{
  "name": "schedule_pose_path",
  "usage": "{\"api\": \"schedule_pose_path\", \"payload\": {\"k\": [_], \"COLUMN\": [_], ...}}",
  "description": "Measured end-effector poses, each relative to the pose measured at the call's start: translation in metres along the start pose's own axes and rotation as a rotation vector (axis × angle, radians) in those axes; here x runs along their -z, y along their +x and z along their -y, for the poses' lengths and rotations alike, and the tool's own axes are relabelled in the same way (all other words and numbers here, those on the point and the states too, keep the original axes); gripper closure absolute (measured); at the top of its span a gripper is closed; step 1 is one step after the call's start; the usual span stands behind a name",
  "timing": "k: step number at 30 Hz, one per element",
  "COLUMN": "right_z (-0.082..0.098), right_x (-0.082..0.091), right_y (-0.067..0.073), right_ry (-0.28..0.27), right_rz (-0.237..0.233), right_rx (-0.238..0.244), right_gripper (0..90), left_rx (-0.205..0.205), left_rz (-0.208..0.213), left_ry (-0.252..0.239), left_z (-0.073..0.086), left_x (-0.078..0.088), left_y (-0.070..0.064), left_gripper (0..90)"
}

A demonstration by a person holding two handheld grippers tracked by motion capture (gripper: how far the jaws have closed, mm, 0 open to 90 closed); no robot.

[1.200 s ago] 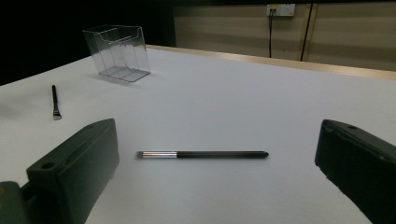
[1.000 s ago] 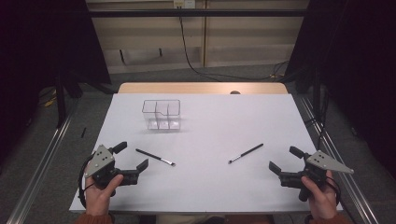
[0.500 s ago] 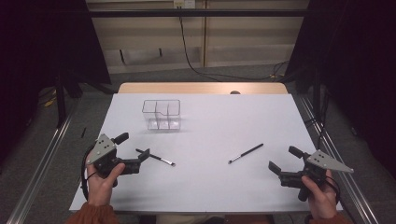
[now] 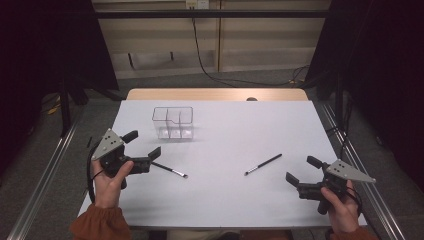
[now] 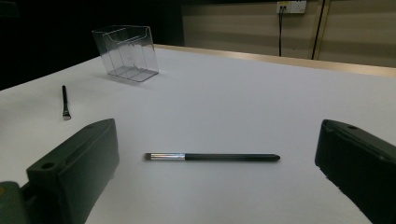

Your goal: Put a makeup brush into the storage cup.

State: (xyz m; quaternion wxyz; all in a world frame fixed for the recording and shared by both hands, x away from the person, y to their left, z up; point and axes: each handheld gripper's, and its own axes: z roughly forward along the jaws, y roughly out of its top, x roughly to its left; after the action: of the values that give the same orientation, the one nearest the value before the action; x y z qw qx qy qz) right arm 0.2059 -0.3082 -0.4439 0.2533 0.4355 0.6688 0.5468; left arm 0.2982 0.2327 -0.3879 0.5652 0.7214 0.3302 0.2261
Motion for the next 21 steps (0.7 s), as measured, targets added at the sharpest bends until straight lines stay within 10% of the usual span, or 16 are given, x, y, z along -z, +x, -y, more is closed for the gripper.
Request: {"api": "schedule_pose_path", "payload": {"k": [21], "right_z": [0.001], "right_x": [0.004], "right_y": [0.0], "right_ry": [0.005], "right_rz": [0.006], "right_rx": [-0.001], "right_gripper": [0.0], "left_rx": [-0.07], "left_rz": [0.021], "left_ry": [0.077], "left_z": [-0.023], "left_x": [-0.031], "left_y": [0.014], "left_gripper": [3.6]}}
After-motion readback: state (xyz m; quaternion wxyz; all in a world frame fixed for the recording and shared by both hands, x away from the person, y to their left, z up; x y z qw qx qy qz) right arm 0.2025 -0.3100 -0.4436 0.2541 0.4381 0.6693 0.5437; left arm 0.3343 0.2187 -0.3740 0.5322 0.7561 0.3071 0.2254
